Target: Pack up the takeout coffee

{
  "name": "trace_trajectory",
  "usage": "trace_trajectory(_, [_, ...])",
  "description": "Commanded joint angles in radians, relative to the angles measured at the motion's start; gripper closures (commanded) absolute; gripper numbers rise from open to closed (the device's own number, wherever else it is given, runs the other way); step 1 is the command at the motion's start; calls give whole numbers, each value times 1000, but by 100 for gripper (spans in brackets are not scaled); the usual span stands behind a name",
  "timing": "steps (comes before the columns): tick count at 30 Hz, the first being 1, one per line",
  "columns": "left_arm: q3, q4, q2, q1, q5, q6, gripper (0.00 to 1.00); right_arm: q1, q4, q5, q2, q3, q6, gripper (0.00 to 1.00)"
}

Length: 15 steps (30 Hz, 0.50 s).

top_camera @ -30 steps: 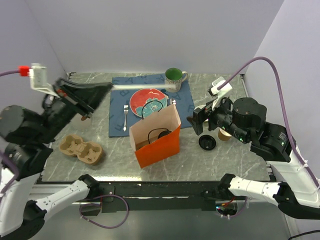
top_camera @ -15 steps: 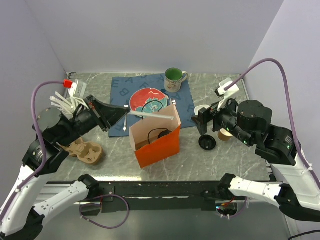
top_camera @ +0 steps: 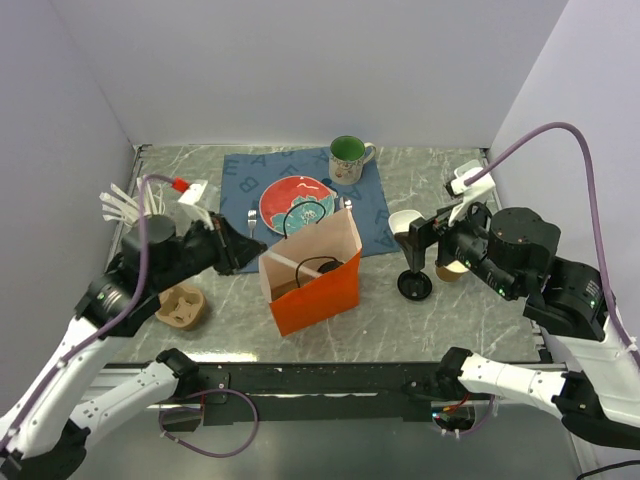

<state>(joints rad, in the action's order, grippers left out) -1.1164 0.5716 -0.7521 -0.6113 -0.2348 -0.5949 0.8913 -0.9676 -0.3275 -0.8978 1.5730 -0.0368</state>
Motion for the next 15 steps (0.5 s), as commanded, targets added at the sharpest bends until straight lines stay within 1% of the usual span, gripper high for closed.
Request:
trace_trajectory(1, [-17,62,-46,-1,80,47,72,-3,-54,-91,-16,61,-46,0])
trace_trajectory(4, [-97,92,-69,-1,130,79,47,-5,-98,-87,-29,82,-66,0])
trace_trajectory(5, [-118,102,-84,-1,170,89,30,-3,-111,-78,-35,102,-72,0])
trace_trajectory(7, [-163,116,-101,-1,202,118,18,-3,-135,-29,-43,122,-92,0])
trace_trajectory(9, [-229,105,-130,-1,203,148,1,-3,-135,-21,-41,133,-130,0])
trace_trajectory(10, [-252,102,-142,-1,203,153,1,-3,-140,-16,-41,137,-168,0])
trace_trajectory(11, [-297,96,-163,-1,200,155,3,-3,-144,-15,-44,156,-184,0])
trace_trajectory(13, [-347,53,-185,-1,171,158,3,-3,-173,-27,-59,200,-231,0])
trace_trajectory(15, [-358,4,-185,-1,123,146,3,-3,-197,-42,-79,231,-280,0])
